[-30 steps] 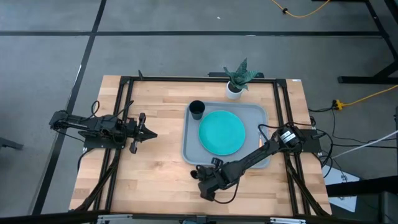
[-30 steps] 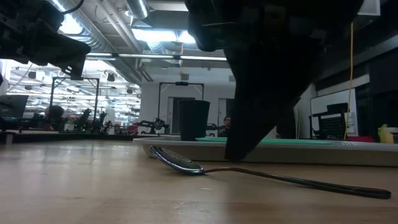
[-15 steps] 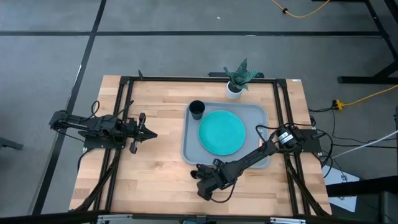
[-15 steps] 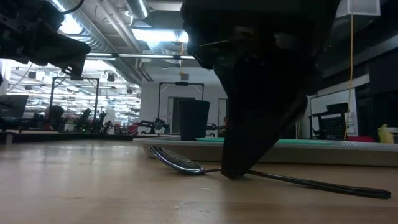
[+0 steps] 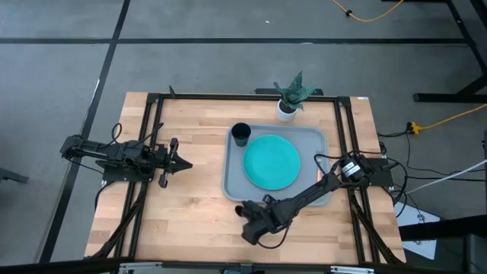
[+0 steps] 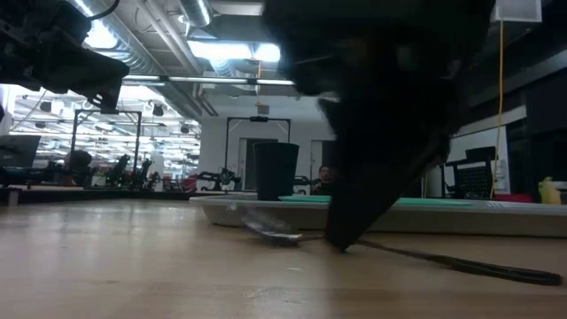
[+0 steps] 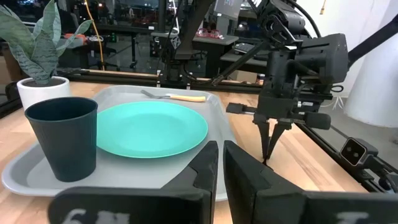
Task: Pick and place plate/cup/fork/spoon on tray
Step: Put the black spoon on the grey tray to the right of the blue plate
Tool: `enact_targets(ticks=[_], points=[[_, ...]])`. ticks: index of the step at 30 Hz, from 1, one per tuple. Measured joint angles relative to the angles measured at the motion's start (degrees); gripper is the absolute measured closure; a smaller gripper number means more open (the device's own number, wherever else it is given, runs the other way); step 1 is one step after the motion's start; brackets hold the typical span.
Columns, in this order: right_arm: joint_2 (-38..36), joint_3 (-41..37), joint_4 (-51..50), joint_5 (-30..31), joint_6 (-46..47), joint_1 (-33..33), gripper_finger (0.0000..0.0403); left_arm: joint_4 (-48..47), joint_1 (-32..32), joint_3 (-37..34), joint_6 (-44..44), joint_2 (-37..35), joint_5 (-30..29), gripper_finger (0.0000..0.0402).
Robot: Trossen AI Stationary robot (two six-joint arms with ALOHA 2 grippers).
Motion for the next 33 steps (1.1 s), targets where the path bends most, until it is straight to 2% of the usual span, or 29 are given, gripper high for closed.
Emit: enact_targets(ticks=[4, 7, 10, 12, 16, 21, 28, 33], points=[[-4.94, -0.18, -2.79, 4.79, 2.32, 2.39, 0.0399, 0.0, 0.01, -0.02, 0.0, 0.02, 0.0, 0.0382], [-9.05, 0.09, -6.57, 13.13, 7.42, 4.88, 0.04, -0.02, 0.0, -0.02, 0.0, 0.02, 0.0, 0.0382], [-12.16, -0.07, -15.16, 21.61, 15.9, 7.25, 0.0401, -0.02, 0.0, -0.02, 0.0, 0.01, 0.0, 0.0382], [-14.25, 0.11, -23.84, 25.09, 24.76, 8.61, 0.0401, 0.0, 0.01, -0.01, 0.0, 0.02, 0.0, 0.0382], [-14.66, -0.11, -42.64, 23.82, 46.44, 10.66, 0.0401, 0.0, 0.0, 0.0, 0.0, 0.0, -0.07, 0.0382], [-14.86, -1.29, -53.64, 20.24, 62.18, 11.18, 0.0402, 0.0, 0.0, -0.01, 0.0, 0.01, -0.13, 0.0382], [-18.27, -10.29, -53.04, 16.19, 67.45, 7.77, 0.0402, 0.0, 0.0, -0.02, 0.0, 0.02, -0.15, 0.0382], [-24.76, -21.68, -44.26, 16.45, 67.85, 4.59, 0.0401, 0.0, 0.02, -0.02, 0.0, 0.02, -0.15, 0.0382]])
